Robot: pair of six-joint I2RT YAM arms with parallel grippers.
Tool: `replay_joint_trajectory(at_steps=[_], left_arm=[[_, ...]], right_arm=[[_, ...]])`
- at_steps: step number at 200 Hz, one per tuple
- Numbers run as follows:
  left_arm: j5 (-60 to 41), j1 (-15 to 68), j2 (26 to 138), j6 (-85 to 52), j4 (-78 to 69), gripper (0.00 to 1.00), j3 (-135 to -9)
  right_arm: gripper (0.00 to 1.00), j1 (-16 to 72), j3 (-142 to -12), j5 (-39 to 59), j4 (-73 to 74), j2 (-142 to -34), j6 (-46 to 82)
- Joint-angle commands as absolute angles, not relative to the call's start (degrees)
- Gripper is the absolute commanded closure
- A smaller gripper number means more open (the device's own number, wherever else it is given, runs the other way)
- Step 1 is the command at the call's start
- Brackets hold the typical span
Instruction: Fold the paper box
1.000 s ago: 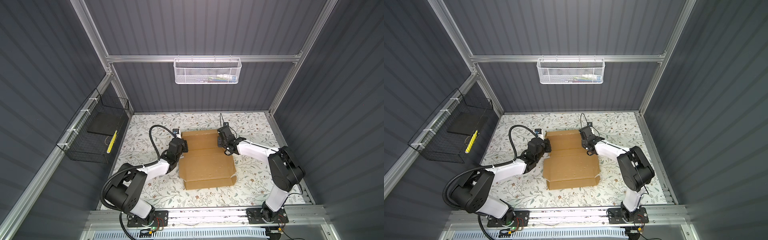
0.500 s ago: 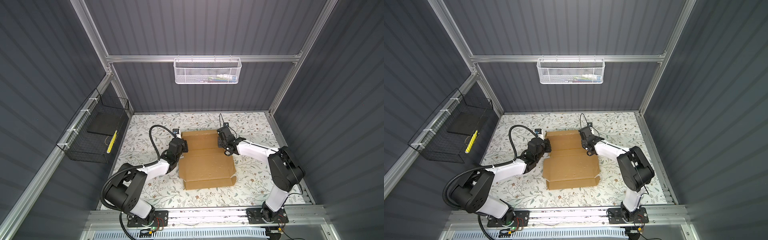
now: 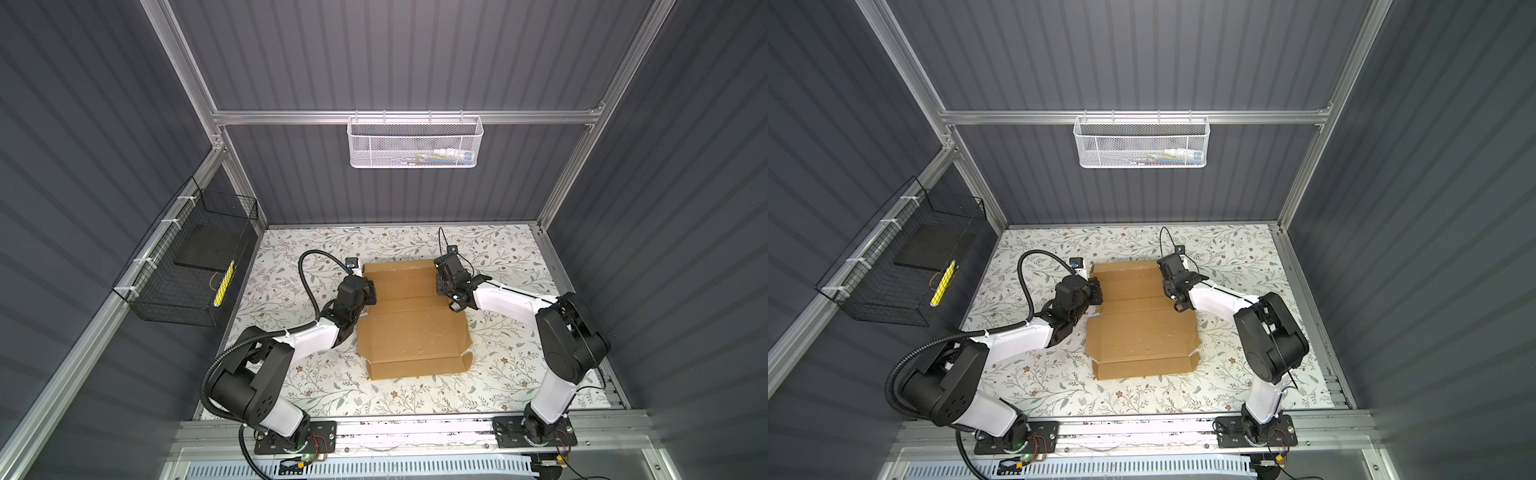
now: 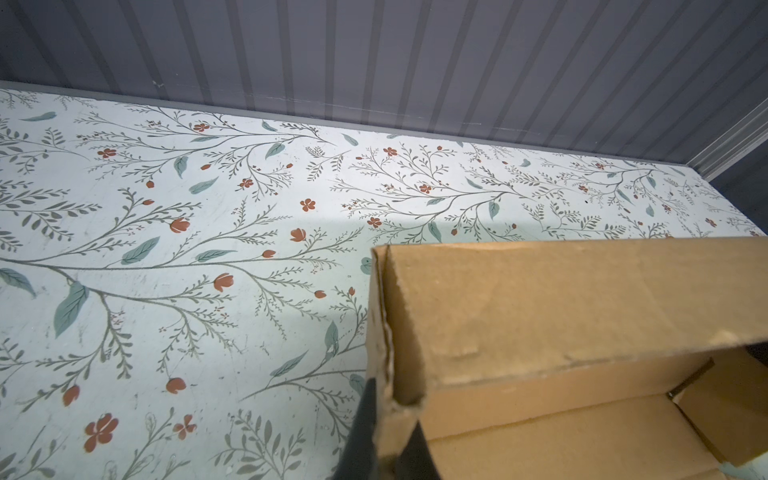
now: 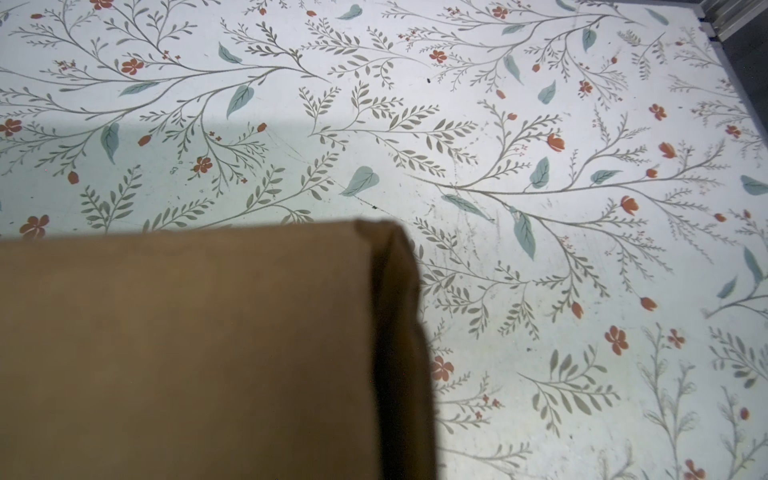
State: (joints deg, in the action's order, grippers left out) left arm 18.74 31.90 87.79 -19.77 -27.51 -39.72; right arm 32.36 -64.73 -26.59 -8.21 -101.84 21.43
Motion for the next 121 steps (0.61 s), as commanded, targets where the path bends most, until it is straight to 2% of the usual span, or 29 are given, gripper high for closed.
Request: replay_joint_trajectory(at_steps=[1, 56, 121], left_arm=[[15.65, 32.26, 89.91, -21.05, -21.45, 1.00, -39.20], [15.86, 32.34, 89.74, -20.94, -21.44, 1.00, -39.20], [16.57, 32.34, 89.56, -20.77, -21.08, 1.00, -39.09]], right_arm=[[0.89, 33.12, -65.92, -26.28, -9.82, -102.70, 20.78], [0.73, 33.08, -64.59, -27.19, -9.52, -101.21, 21.61], [0.68, 33.07, -61.93, -26.12, -8.34, -97.74, 21.78]])
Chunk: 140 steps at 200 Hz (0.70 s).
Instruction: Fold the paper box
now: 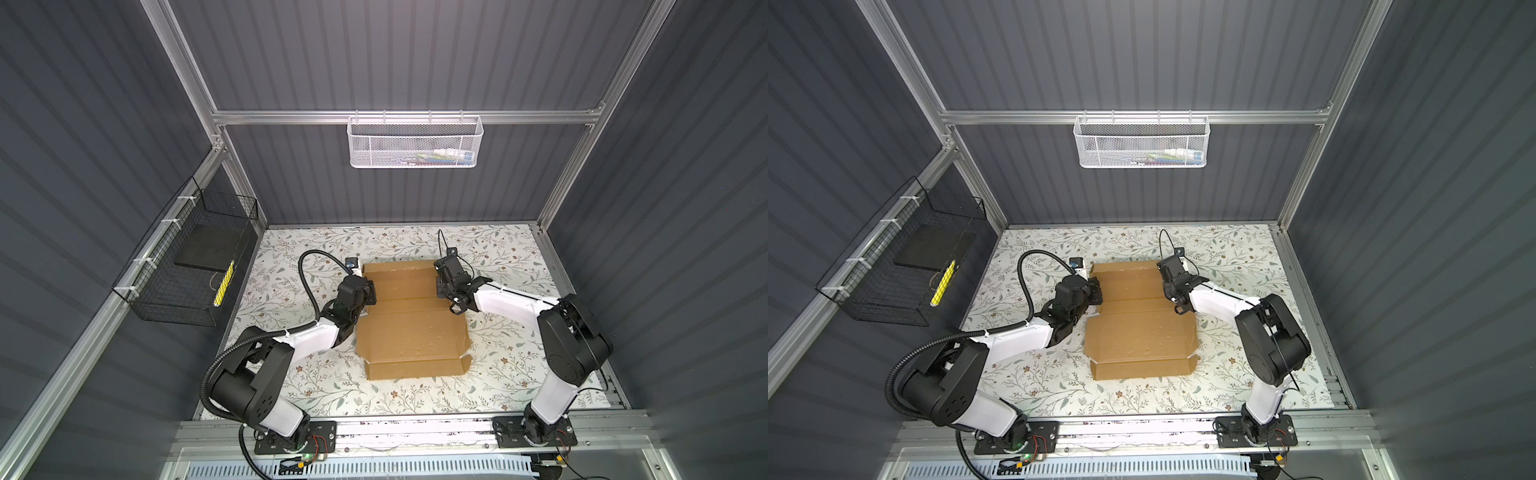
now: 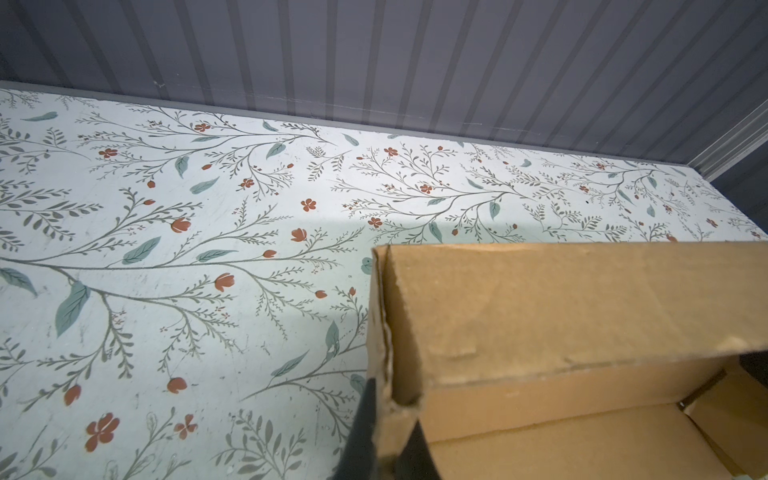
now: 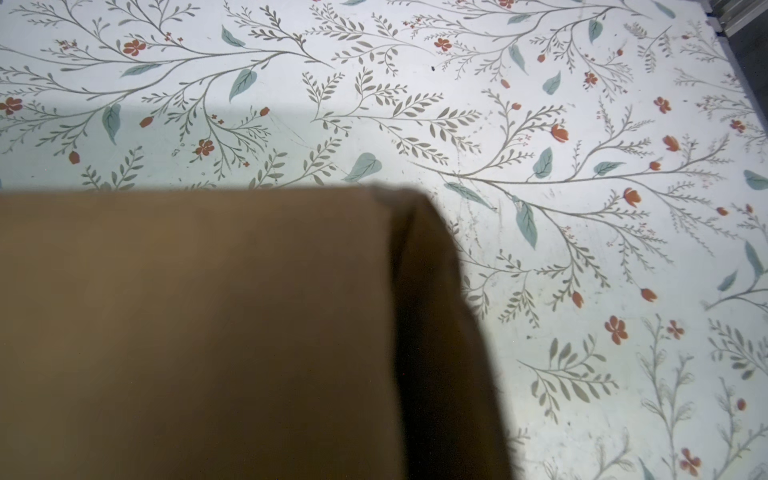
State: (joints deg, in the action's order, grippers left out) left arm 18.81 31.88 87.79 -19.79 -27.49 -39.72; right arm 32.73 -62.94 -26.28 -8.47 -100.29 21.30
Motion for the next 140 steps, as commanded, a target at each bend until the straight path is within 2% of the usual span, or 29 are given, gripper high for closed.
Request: replay_joint_trajectory(at_steps=[1, 86, 140], left_arm=[[16.59, 32.30, 89.61, -20.76, -21.09, 1.00, -39.10], [17.15, 32.33, 89.39, -20.69, -20.03, 1.00, -39.46], [17.40, 32.33, 89.21, -20.65, -19.34, 1.00, -39.54]], right_arm=[[0.68, 33.10, -61.86, -26.11, -8.34, -97.65, 21.79], [0.64, 32.72, -59.27, -25.92, -6.97, -92.74, 21.97], [0.75, 32.45, -60.50, -24.74, -7.05, -92.96, 21.18]])
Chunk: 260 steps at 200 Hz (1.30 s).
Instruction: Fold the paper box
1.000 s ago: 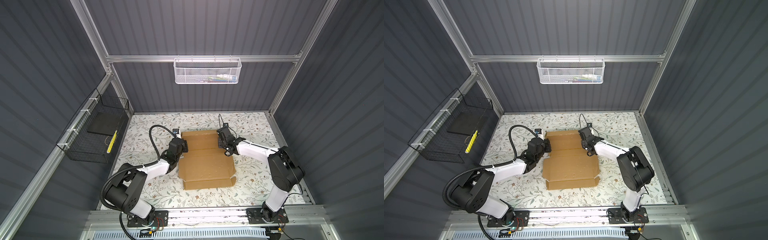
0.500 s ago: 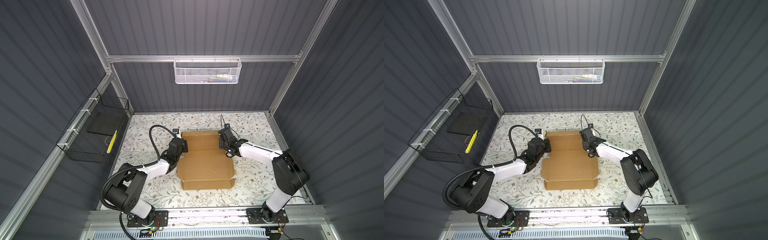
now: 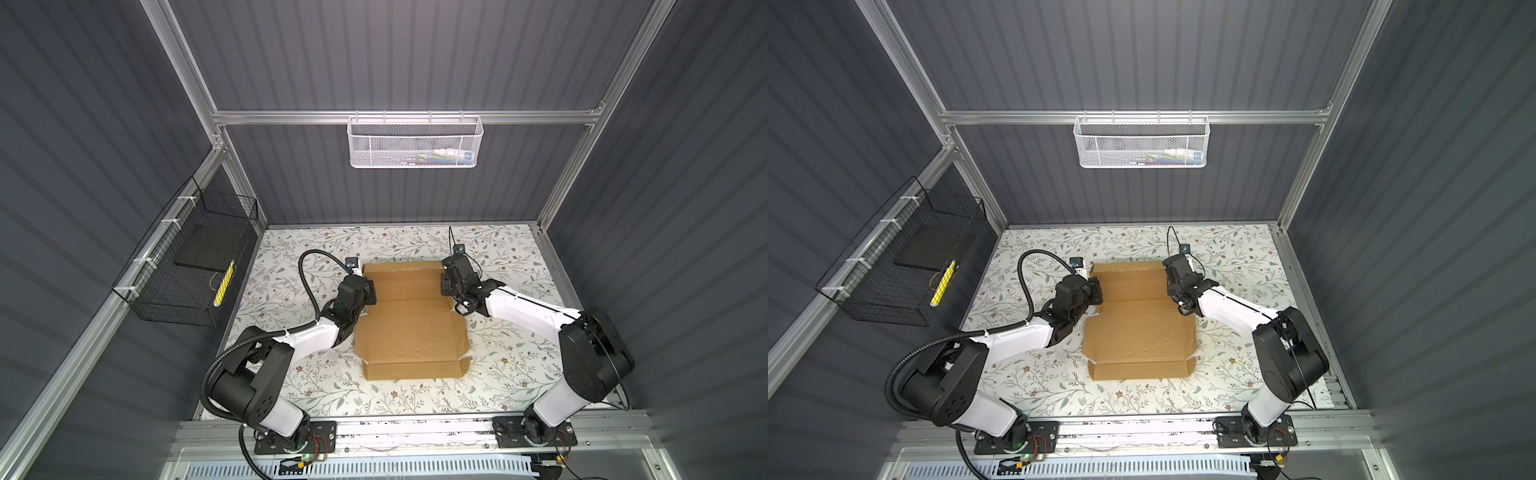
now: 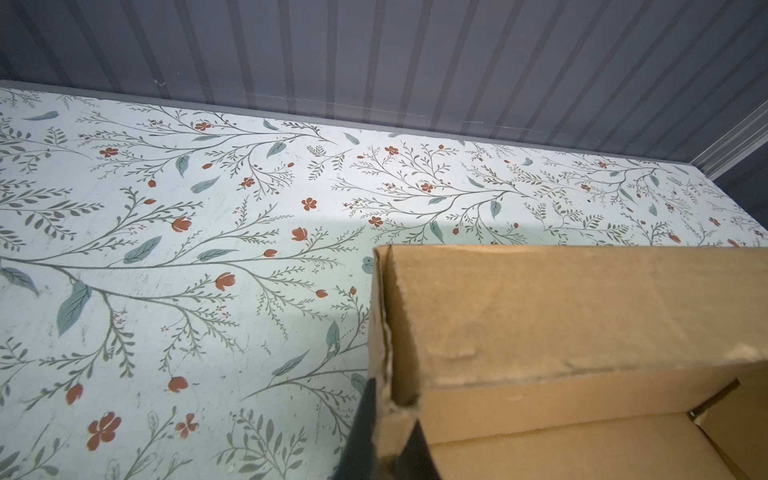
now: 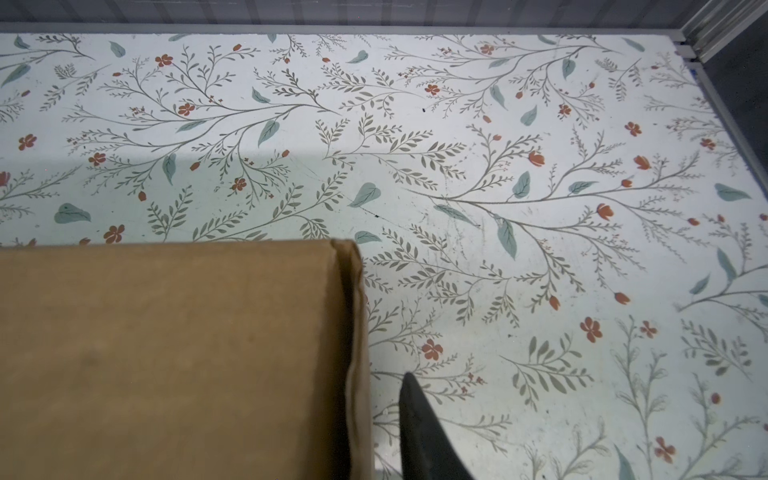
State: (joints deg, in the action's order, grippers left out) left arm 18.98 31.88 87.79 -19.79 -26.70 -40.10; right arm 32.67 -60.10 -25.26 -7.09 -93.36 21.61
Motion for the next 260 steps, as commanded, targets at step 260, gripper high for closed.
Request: replay_joint_trajectory(at_steps=[260], left_arm=[[13.84, 32.26, 94.84, -16.09, 8.42, 1.00, -60.86]], right_arm=[[0.91, 29.89, -70.75, -15.25, -19.36, -96.38, 18.46]])
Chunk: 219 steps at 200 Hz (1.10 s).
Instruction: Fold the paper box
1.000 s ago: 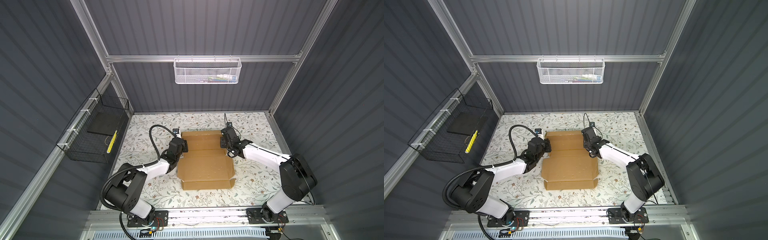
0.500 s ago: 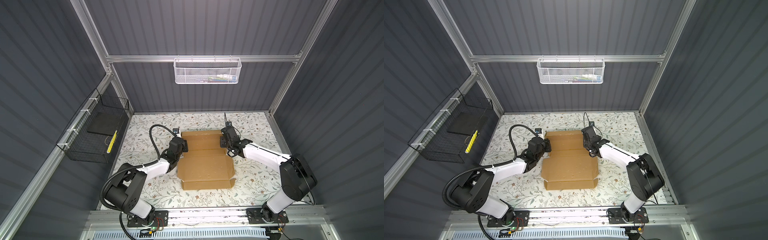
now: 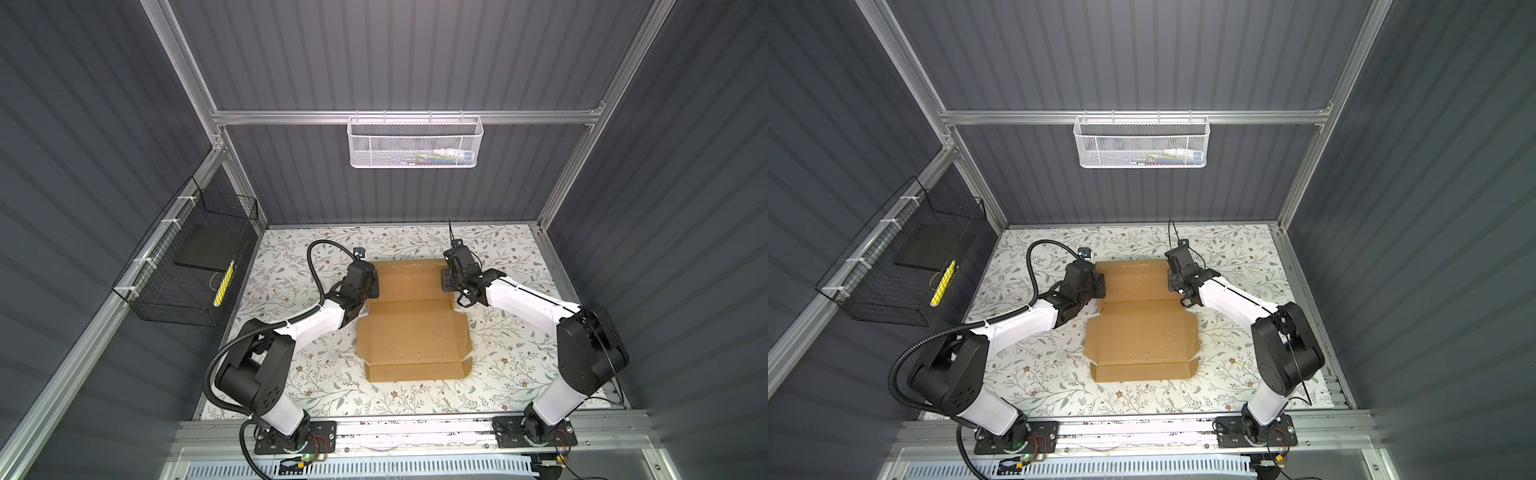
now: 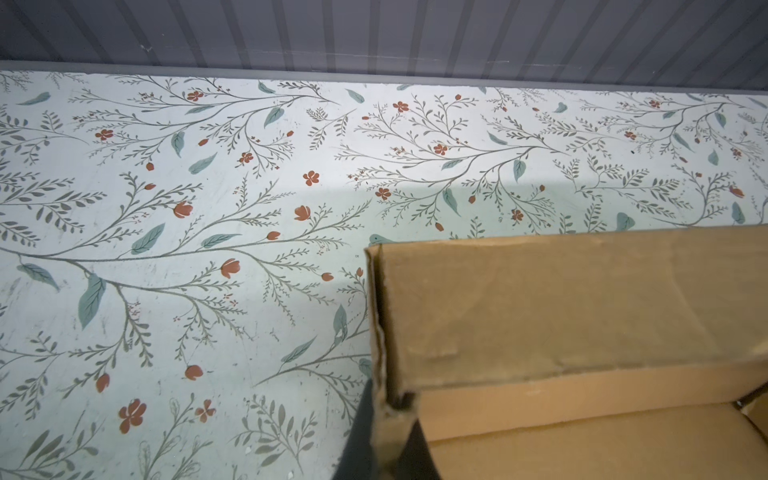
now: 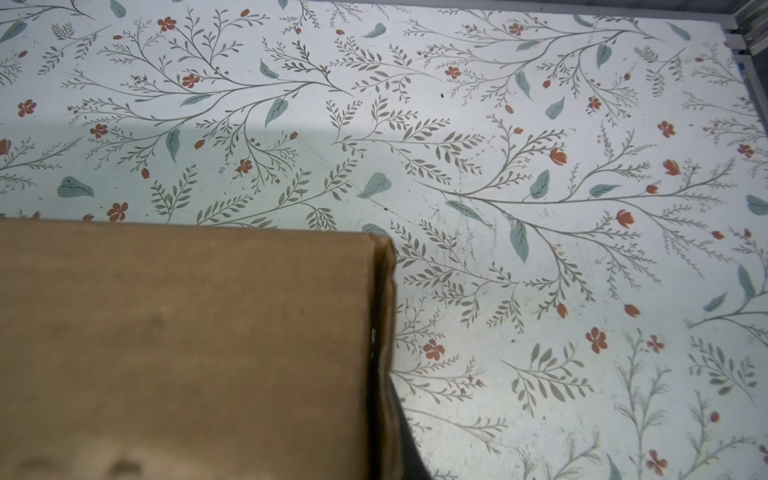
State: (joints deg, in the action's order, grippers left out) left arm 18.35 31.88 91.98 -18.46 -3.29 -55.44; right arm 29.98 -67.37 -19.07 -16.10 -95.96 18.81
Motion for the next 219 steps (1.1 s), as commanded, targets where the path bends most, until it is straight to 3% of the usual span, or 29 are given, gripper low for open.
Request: replay_joint_trajectory(at_steps=[1, 66, 219], left_arm=[[13.82, 32.26, 95.01, -16.05, 8.74, 1.00, -61.10], [10.14, 32.26, 102.94, -12.97, 23.67, 1.00, -73.79], [4.97, 32.24, 115.38, -10.28, 36.48, 1.00, -87.76]], right_arm=[[0.91, 29.84, -70.79, -15.23, -19.48, -96.40, 18.46], [0.92, 28.26, -78.17, -10.79, -28.60, -100.41, 18.14], [0.91, 26.08, -88.82, -4.63, -36.92, -111.05, 15.56]])
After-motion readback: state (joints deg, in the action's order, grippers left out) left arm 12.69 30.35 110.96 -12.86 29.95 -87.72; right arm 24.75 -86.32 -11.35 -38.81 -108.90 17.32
